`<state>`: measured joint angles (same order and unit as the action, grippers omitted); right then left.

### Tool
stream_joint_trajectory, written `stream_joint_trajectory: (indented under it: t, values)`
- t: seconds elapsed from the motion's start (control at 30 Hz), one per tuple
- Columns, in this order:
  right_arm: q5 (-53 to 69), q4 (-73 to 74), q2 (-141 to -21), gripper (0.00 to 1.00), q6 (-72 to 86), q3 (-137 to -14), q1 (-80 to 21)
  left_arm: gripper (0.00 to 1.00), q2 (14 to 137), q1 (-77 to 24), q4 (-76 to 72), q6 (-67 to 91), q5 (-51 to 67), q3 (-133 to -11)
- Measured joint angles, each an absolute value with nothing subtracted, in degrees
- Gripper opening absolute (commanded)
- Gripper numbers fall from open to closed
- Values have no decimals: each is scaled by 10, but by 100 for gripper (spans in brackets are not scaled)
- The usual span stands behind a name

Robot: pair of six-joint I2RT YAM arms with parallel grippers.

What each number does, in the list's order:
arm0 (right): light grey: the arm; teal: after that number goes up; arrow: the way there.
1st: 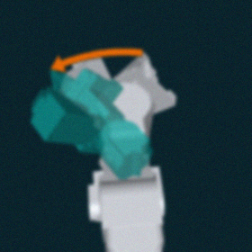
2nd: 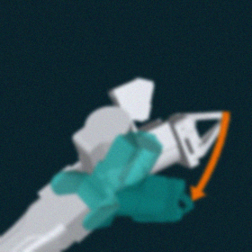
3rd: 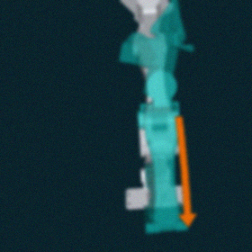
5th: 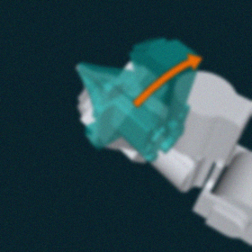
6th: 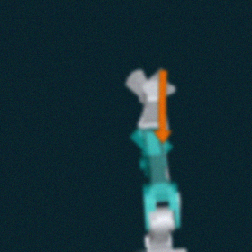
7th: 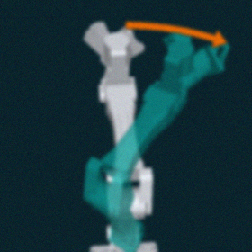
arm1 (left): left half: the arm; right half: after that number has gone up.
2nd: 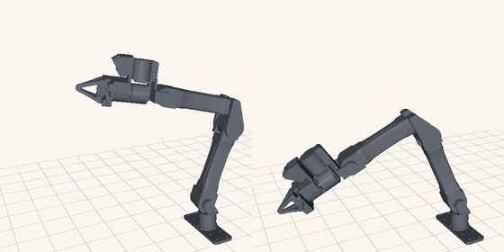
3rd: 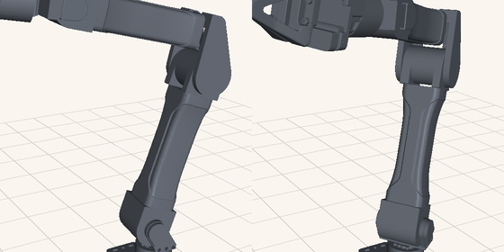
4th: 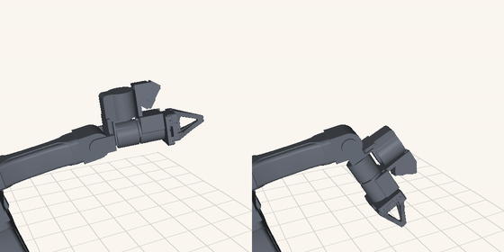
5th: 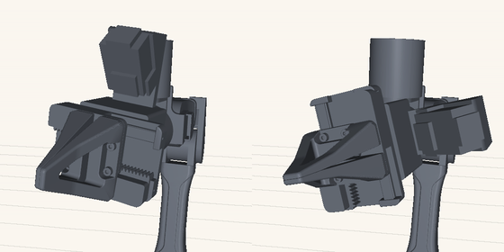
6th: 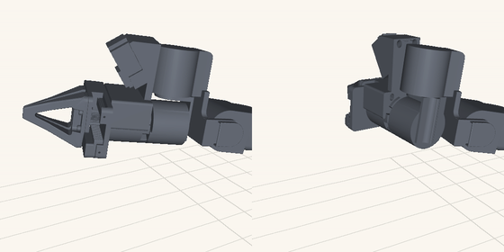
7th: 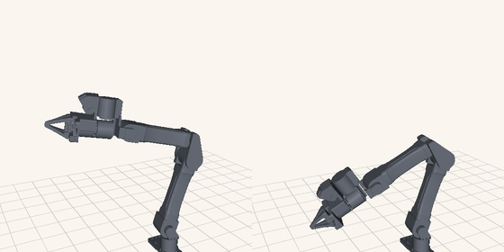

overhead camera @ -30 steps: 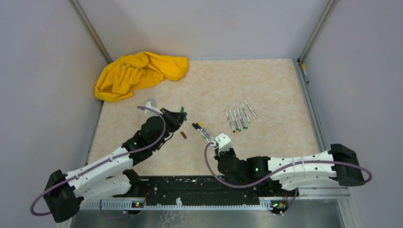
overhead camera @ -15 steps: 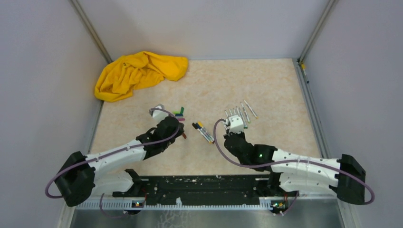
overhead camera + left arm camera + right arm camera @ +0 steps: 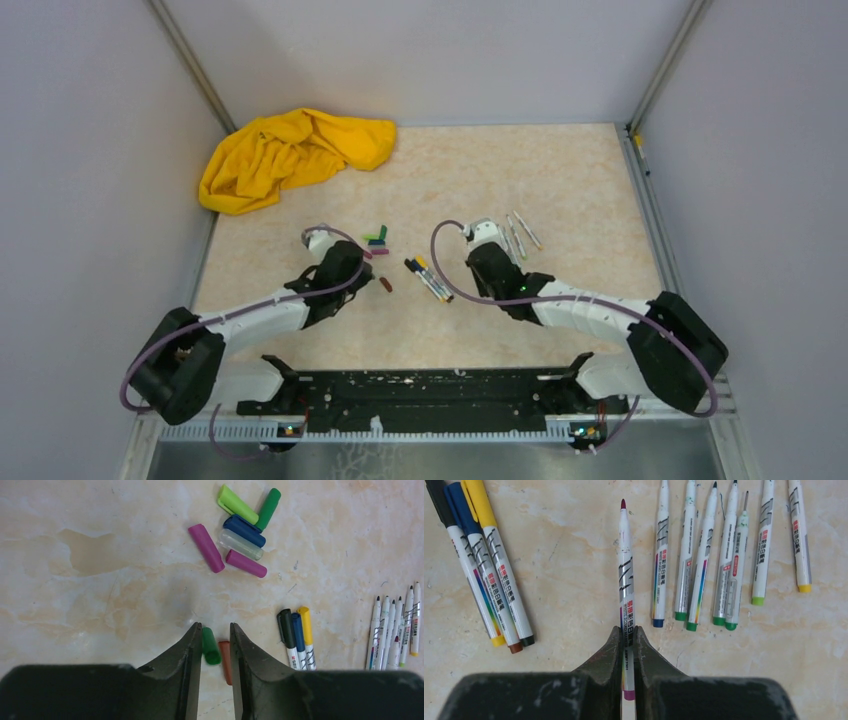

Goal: Open the pen caps

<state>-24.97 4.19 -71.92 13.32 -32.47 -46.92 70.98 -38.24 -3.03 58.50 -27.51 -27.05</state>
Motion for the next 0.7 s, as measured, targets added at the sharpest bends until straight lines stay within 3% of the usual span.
stream_joint_trajectory:
  t: [0.53, 0.63, 0.7]
  values:
    - [-187, -19, -865, 0, 100, -390, -405, 46, 719, -339, -53, 581, -212, -260]
    - [-188, -21, -888, 7, 96, -395, -398, 47, 699, -337, -53, 581, -205, -260]
    - [-189, -22, -891, 20, 94, -396, -395, 49, 685, -337, -54, 581, -203, -260]
